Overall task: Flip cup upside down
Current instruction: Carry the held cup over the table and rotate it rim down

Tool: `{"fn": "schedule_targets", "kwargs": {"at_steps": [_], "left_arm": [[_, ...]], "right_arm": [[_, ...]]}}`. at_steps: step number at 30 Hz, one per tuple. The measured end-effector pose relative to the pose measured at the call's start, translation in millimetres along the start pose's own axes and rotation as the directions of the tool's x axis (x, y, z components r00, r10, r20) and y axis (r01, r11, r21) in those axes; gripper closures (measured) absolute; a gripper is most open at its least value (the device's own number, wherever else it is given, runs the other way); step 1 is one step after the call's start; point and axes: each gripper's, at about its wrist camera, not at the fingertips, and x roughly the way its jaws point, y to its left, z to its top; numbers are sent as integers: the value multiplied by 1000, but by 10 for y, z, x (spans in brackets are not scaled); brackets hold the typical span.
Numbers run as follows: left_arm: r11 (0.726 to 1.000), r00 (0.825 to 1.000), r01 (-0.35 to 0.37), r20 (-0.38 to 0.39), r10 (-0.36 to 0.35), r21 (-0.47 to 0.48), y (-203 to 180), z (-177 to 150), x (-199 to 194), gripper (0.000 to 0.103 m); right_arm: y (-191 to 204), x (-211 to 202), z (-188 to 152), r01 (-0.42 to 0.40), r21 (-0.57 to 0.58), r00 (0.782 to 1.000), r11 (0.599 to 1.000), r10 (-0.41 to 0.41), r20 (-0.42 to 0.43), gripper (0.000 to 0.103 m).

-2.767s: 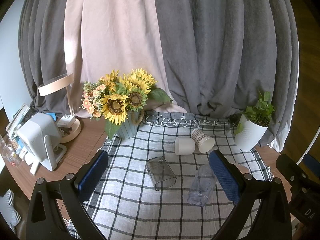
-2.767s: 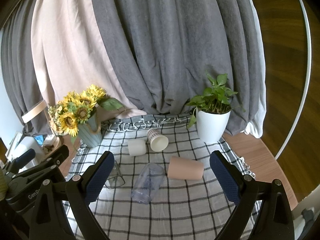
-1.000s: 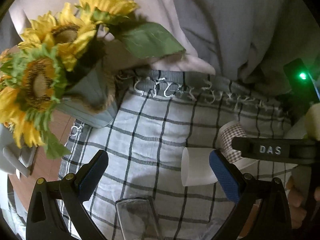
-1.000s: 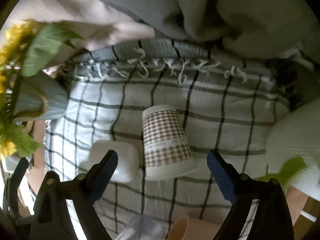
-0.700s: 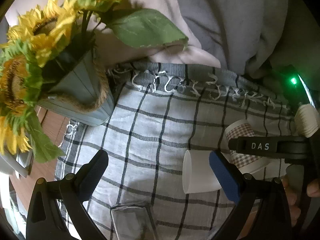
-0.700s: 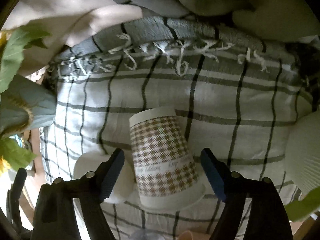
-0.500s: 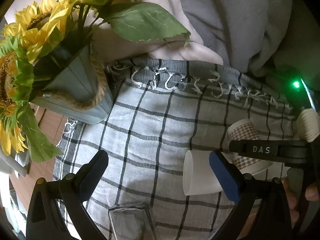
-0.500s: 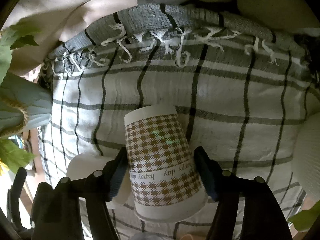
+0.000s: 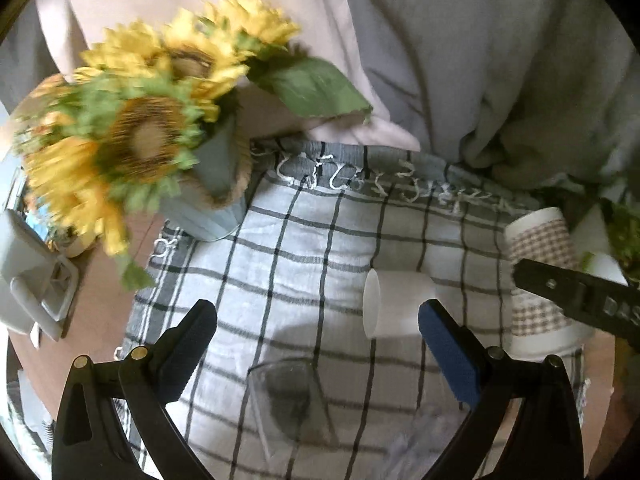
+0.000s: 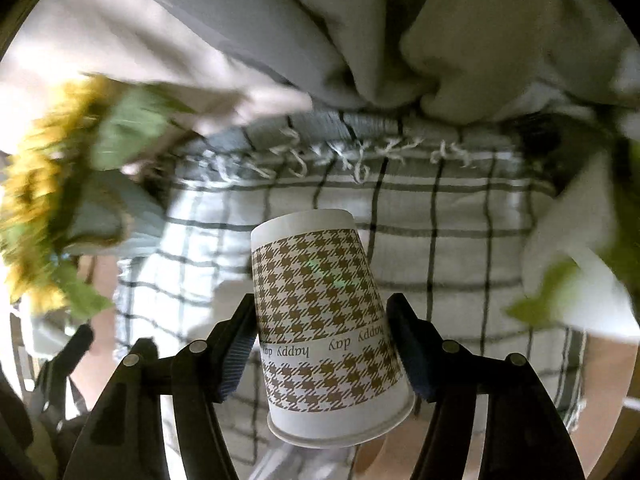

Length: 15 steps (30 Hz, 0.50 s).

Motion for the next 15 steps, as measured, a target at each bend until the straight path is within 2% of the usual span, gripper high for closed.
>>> {"fn": "schedule_targets", "kwargs": {"at_steps": [6, 10, 15], "left_arm": [[999, 998, 34, 43, -35, 28, 131, -363, -447, 0], [998, 997, 35, 63, -38, 45, 197, -606, -637, 0], [996, 996, 69, 50, -72, 57, 293, -966, -790, 0]], "right_arm": [[199, -623, -699, -24, 33, 988, 999, 18, 151, 38], [254, -785, -1160, -42, 71, 980, 997, 27, 196, 38], [215, -842, -1711, -56, 128, 977, 990, 28, 210, 38]]}}
